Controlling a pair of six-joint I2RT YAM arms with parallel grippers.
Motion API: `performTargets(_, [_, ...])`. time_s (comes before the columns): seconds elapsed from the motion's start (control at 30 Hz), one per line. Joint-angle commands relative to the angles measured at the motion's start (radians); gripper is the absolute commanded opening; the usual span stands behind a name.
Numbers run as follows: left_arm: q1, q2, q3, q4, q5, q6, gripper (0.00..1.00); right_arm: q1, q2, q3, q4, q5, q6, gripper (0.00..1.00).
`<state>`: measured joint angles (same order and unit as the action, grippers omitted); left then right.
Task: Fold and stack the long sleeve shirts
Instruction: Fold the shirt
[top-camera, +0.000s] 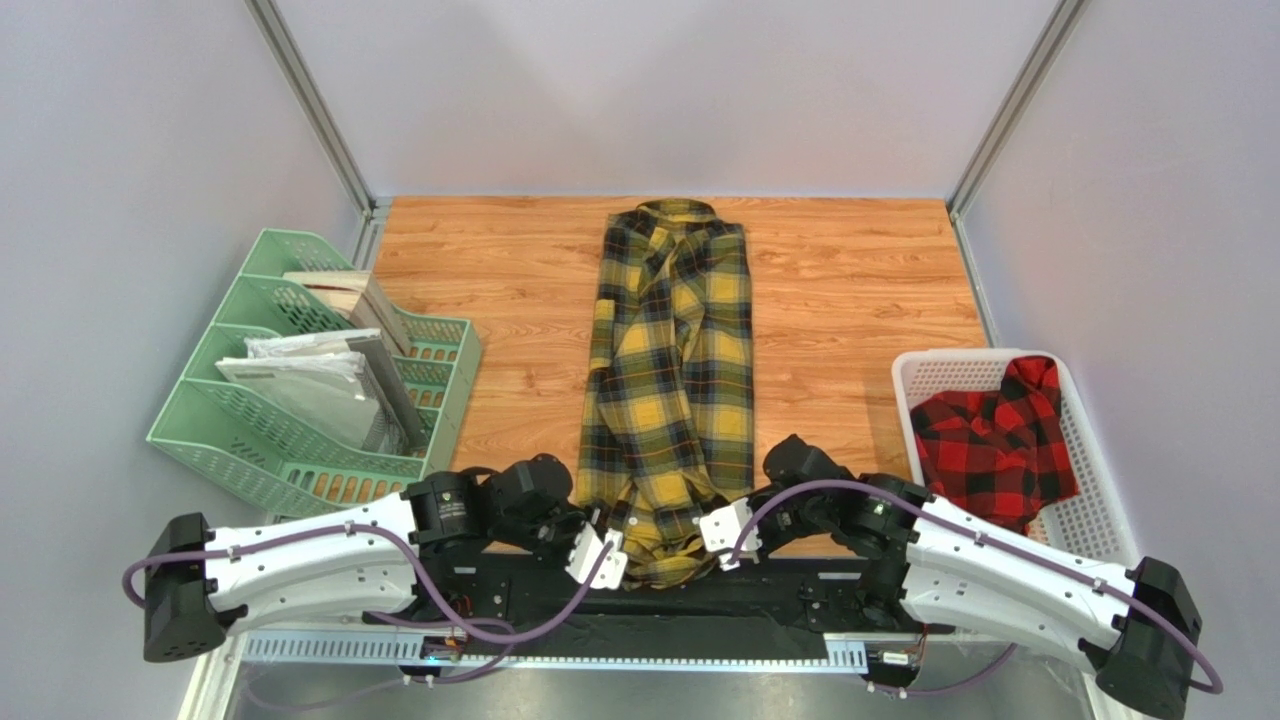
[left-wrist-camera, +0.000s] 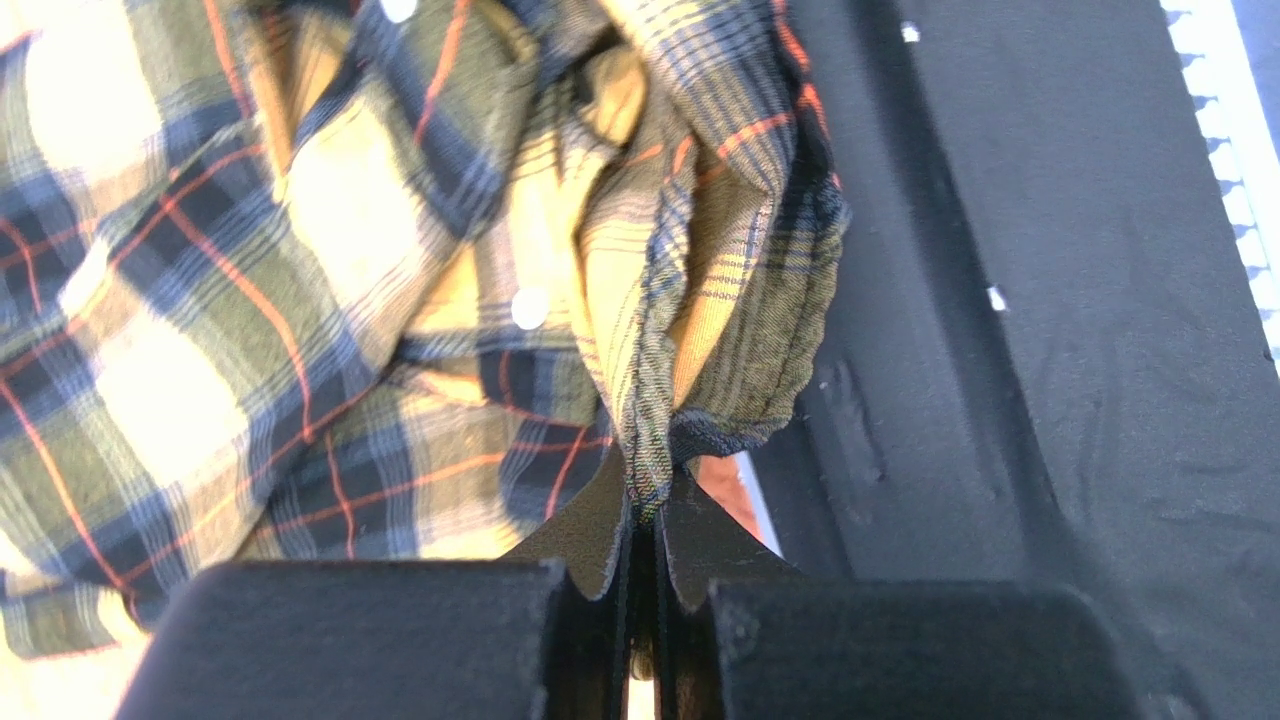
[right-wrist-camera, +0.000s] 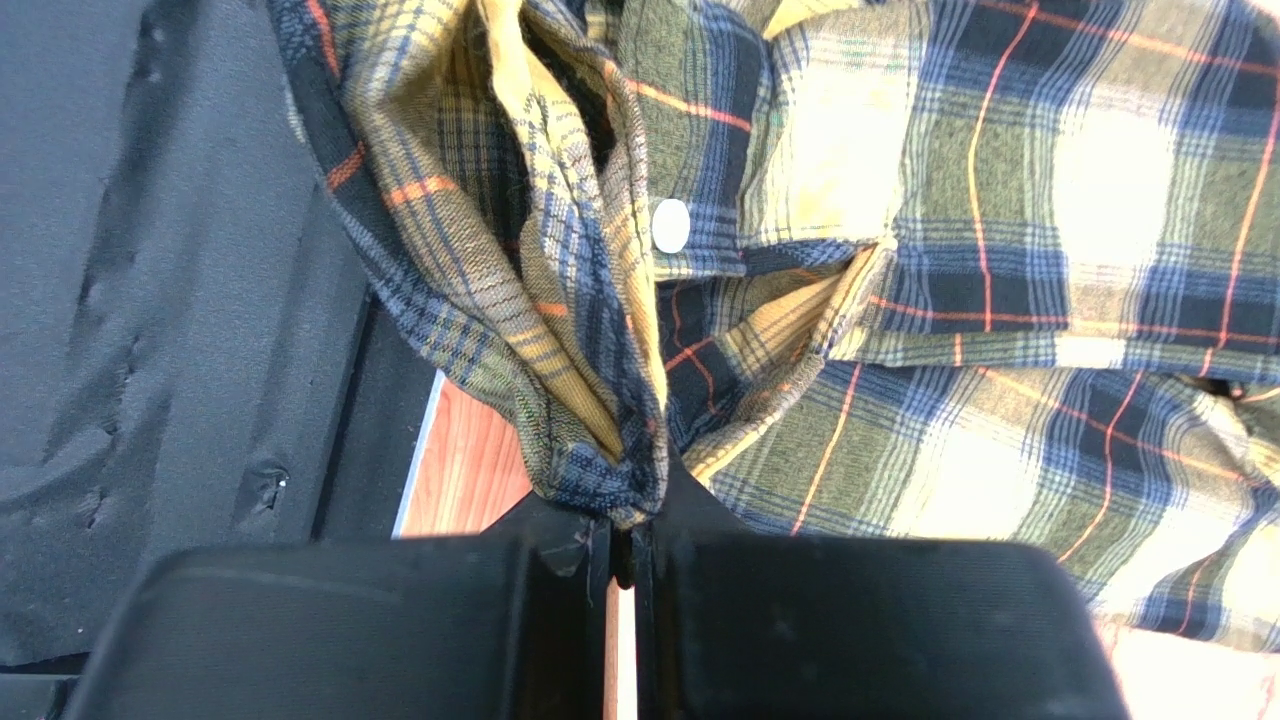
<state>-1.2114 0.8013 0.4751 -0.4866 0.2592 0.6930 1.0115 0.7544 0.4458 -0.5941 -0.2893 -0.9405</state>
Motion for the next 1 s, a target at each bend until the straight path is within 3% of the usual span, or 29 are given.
performTargets(0.0, [0.084,0.004,0.097,-0.016,0.064,-0.004,0.0,-0.017,0.02,0.062,0.022,0.052,0.034,0.0])
performTargets(0.13, [0.269,0.035,0.184,-0.035,0.15,0.063,0.0,-0.144,0.083,0.163,0.007,-0.01,0.016,0.0])
performTargets(0.23, [0.389,0.143,0.313,-0.038,0.209,0.118,0.0,-0.287,0.201,0.28,-0.013,-0.1,-0.018,0.0])
performTargets(0.43, [0.6,0.519,0.601,-0.004,0.275,0.125,0.0,-0.516,0.547,0.563,0.007,-0.212,-0.087,0.0])
performTargets(0.57, [0.674,0.799,0.773,-0.027,0.287,0.123,0.0,-0.591,0.762,0.694,0.013,-0.229,-0.106,0.0])
performTargets(0.67, [0.699,0.927,0.868,-0.033,0.276,0.138,0.0,-0.629,0.9,0.767,0.022,-0.215,-0.093,0.0])
performTargets(0.97, [0.73,1.091,0.976,-0.021,0.219,0.089,0.0,-0.694,1.046,0.858,-0.007,-0.195,-0.049,0.0])
